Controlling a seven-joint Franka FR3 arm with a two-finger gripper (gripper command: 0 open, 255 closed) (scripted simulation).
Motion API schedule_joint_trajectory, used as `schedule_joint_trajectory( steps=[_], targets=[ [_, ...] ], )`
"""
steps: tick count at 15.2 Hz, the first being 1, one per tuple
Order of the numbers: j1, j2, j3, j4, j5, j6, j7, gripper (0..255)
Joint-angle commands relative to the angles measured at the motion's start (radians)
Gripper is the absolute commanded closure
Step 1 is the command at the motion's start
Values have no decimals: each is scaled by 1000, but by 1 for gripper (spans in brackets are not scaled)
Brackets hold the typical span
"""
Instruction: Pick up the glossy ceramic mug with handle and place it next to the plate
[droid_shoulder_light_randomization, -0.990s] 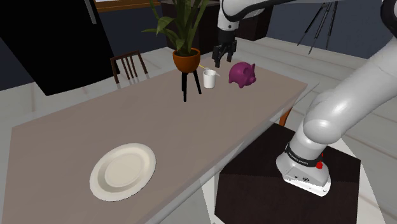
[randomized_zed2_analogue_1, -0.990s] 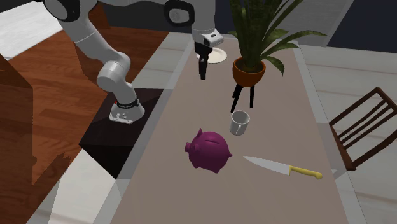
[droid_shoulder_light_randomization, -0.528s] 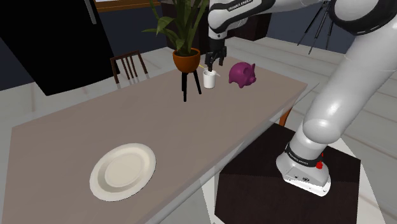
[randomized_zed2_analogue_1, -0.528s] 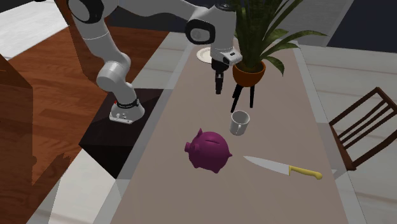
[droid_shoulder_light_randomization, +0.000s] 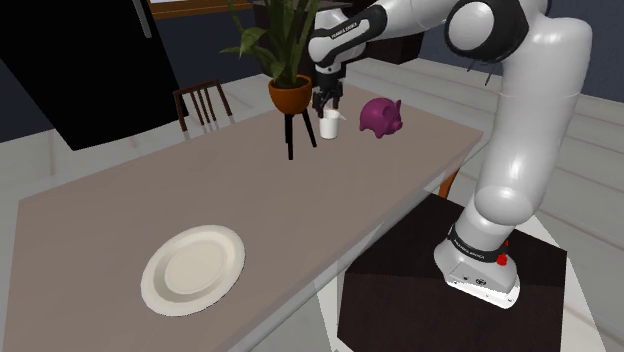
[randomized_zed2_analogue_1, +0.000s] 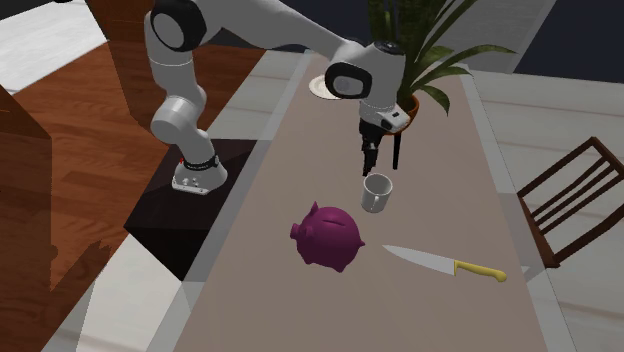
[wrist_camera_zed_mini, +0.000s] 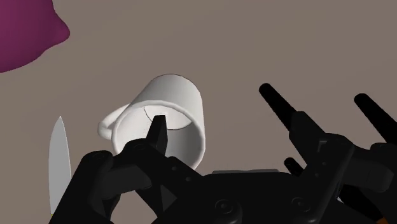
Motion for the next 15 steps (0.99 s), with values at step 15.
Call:
schedule_joint_trajectory(
  steps=[15],
  targets=[
    [-30, 218, 2, 127, 25, 80, -44, 0]
  ],
)
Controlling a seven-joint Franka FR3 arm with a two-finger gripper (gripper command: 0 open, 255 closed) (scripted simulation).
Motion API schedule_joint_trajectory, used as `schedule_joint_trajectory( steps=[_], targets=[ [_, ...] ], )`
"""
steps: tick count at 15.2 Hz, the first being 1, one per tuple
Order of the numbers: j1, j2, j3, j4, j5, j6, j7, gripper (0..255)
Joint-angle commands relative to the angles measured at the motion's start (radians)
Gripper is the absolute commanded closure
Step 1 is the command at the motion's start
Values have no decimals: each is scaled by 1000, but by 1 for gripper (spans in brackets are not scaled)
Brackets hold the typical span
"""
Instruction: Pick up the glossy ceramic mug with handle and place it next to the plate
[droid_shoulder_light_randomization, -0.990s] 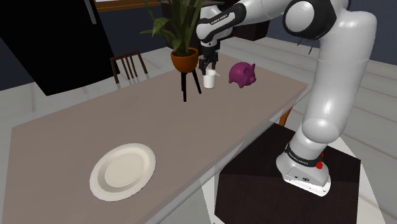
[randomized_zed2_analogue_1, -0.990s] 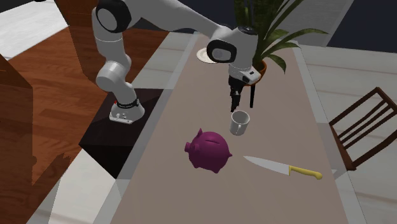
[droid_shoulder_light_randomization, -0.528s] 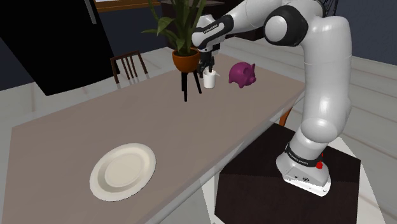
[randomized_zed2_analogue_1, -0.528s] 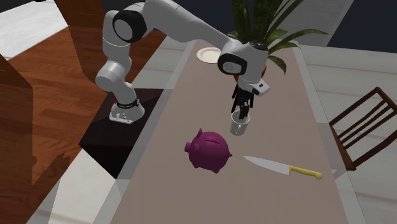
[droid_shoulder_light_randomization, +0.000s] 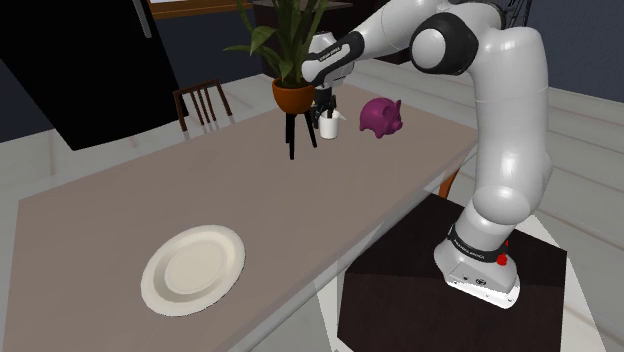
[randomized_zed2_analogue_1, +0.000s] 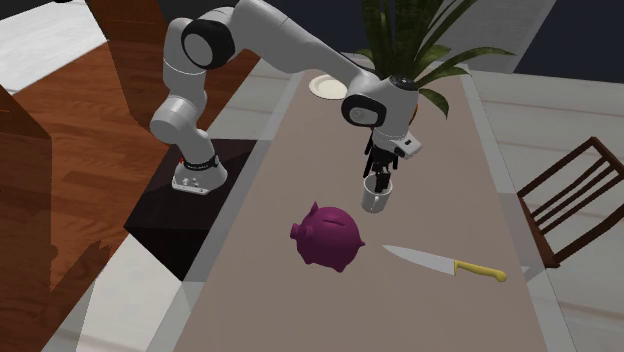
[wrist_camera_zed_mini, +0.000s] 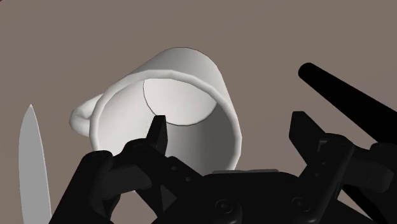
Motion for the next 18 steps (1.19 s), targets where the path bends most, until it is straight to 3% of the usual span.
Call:
schedule_joint_trajectory(
  steps=[1, 4, 5, 13, 18],
  targets=[
    [0, 3, 0, -2, -1, 1, 0, 0],
    [0, 3, 0, -2, 0, 1, 0, 0],
    [0, 4, 0, -3, -1, 2, 0, 255],
    [-1, 10, 0, 0, 0, 5, -1, 255],
    [1, -18, -2, 21, -4, -44, 0, 255]
  ],
)
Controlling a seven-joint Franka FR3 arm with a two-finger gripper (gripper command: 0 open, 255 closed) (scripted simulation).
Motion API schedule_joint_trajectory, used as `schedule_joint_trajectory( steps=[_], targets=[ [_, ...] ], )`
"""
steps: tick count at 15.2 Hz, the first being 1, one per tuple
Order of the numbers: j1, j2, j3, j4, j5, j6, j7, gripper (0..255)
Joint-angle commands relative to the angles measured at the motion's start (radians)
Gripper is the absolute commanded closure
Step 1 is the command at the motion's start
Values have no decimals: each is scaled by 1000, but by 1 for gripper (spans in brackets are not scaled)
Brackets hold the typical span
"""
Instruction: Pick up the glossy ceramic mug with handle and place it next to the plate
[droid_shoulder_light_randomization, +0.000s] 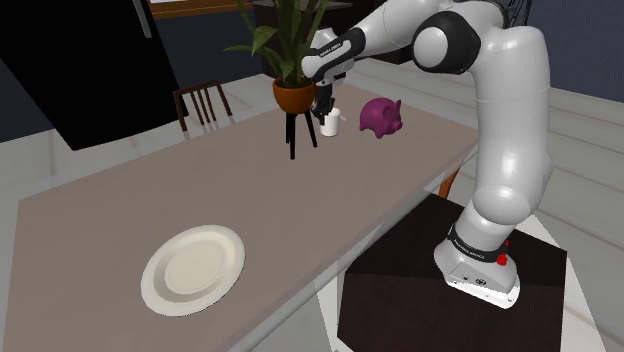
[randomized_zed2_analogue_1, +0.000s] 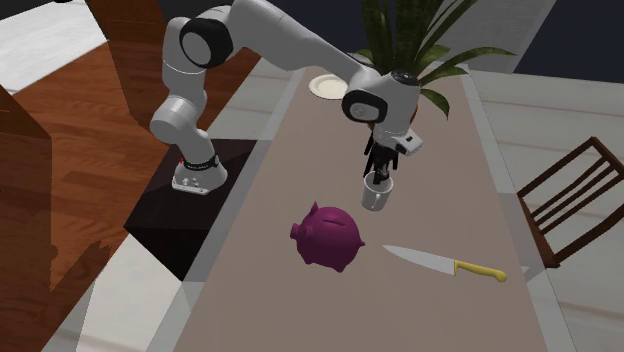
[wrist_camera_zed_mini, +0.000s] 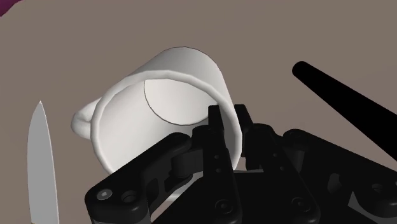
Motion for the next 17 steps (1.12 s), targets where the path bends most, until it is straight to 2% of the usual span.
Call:
schedule_joint_trajectory(
  steps=[1, 17],
  targets=[
    [1, -11, -1, 12, -2, -23, 1, 255],
    [2, -64, -6, 152, -11, -215, 1, 255]
  ],
)
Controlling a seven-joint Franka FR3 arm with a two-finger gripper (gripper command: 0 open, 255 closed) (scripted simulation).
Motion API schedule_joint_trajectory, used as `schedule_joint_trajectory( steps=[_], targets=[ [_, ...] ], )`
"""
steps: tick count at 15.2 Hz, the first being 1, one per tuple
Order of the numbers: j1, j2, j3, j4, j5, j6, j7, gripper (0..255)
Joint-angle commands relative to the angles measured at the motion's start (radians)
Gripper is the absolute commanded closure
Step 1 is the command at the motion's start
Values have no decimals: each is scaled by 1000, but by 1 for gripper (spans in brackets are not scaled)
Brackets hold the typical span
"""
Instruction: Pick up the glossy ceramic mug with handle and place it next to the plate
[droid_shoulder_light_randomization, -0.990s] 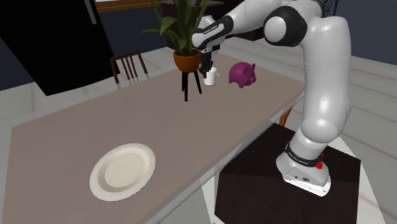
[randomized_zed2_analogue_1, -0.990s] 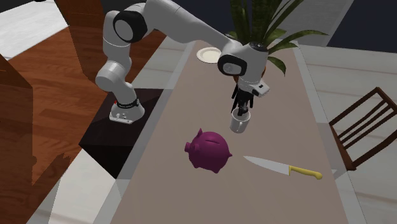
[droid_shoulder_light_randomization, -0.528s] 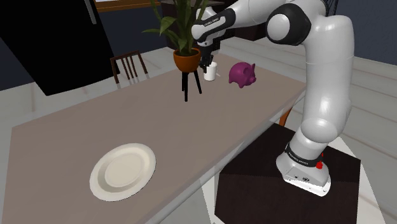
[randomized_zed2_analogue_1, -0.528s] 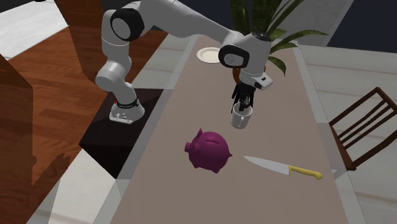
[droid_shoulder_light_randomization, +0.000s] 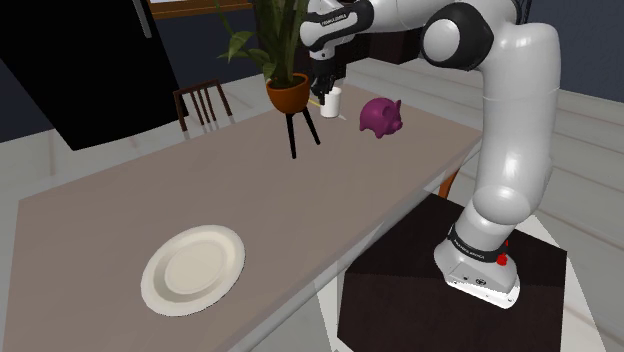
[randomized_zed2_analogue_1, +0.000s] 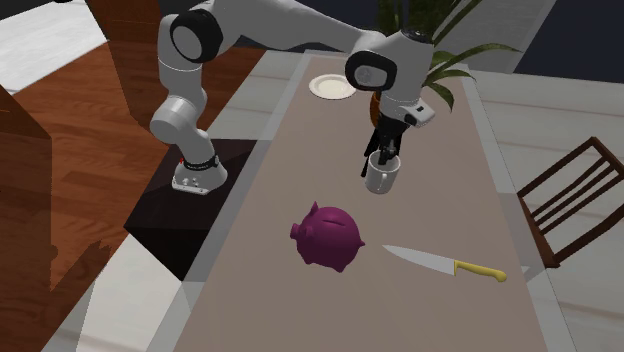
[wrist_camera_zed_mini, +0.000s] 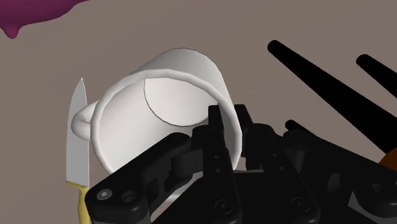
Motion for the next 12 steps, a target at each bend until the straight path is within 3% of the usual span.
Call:
schedule_joint_trajectory(
  steps=[1, 12],
  targets=[
    [0, -2, 0, 22, 0, -24, 0, 255],
    [-5, -2, -2, 167, 0, -169, -4, 255]
  ],
)
